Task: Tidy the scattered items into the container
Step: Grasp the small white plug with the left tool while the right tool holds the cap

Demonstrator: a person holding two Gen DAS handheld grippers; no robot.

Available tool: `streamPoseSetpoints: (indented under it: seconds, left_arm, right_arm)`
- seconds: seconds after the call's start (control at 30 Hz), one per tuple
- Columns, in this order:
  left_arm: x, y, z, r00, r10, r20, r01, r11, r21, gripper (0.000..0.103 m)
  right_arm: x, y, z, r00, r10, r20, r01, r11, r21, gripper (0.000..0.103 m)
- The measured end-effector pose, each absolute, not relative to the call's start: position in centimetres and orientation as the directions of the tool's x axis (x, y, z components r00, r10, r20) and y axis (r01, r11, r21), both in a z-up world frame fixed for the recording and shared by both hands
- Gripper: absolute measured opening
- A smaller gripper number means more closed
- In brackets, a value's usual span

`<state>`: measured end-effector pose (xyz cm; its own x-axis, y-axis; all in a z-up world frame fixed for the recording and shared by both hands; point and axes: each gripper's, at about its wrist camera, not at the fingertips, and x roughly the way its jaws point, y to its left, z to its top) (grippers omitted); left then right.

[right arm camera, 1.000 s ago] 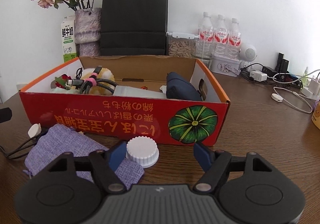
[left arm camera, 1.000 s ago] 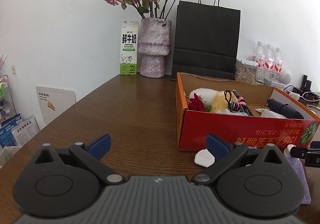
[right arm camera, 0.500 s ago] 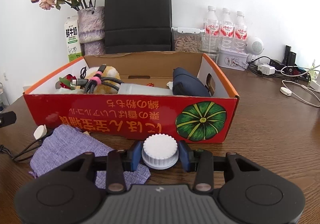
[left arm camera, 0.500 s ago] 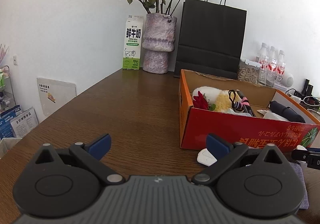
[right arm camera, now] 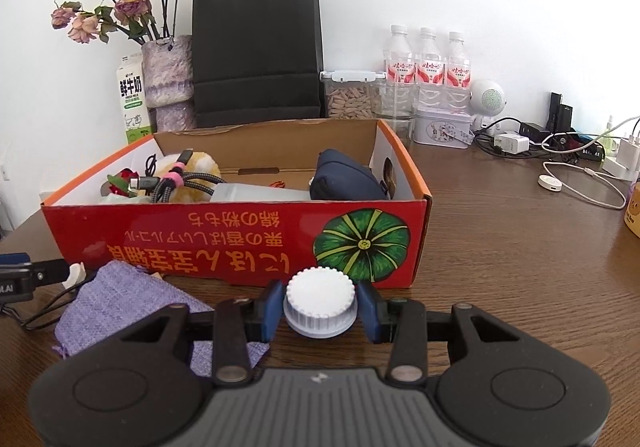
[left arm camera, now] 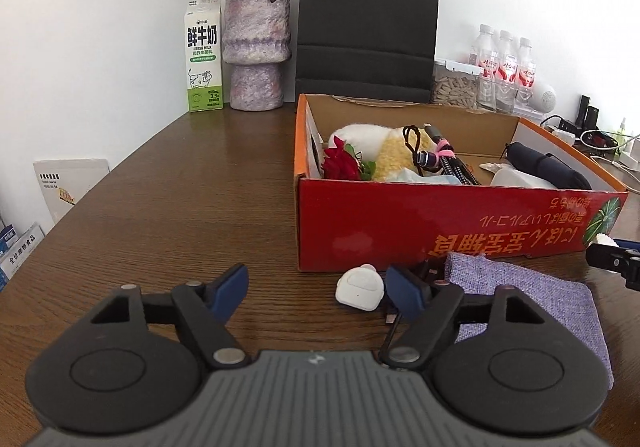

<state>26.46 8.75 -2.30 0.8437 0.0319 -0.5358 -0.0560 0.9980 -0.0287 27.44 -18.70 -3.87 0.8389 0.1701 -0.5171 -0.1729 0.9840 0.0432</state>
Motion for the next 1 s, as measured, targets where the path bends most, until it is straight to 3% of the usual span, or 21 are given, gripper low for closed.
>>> streamPoseSetpoints:
  seconds: [0.2, 0.37, 0.47, 0.6, 0.8, 1.0]
  left_arm:
    - [27.0, 8.5, -2.5, 0.836, -0.001, -0.549, -0.036, 0.998, -0.056, 0.055]
    - [27.6, 9.0, -2.8, 0.818, -0.03, -0.575, -0.037, 0.994, -0.105, 0.052]
    - [27.7, 9.1, -2.9, 0.815, -0.036, -0.578, -0.039, 0.992, -0.117, 0.044]
    - [27.7, 9.0, -2.9, 0.811, -0.043, -0.584, -0.034, 0.992, -0.121, 0.023]
    - [27.7, 9.3, -2.9, 0.811, -0.053, -0.583, -0.037, 0.989, -0.142, 0.013]
    - [27.7, 9.5, -2.9, 0.812, -0.053, -0.581, -0.043, 0.988, -0.15, 0.013]
  right_arm:
    - [27.1, -18.0, -3.8, 0.836, 0.186, -0.517, -0.204, 0.979, 0.023, 0.039]
    - [27.1, -18.0, -3.8, 0.834, 0.193, -0.517, -0.209, 0.977, 0.027, 0.039]
    - [27.1, -18.0, -3.8, 0.833, 0.194, -0.518, -0.21, 0.977, 0.027, 0.039]
    - [27.2, -17.9, -3.8, 0.832, 0.194, -0.52, -0.211, 0.977, 0.028, 0.039]
    - [27.1, -17.8, -3.8, 0.831, 0.193, -0.522, -0.212, 0.977, 0.024, 0.039]
    - [27.1, -17.8, -3.8, 0.834, 0.19, -0.519, -0.212, 0.977, 0.016, 0.039]
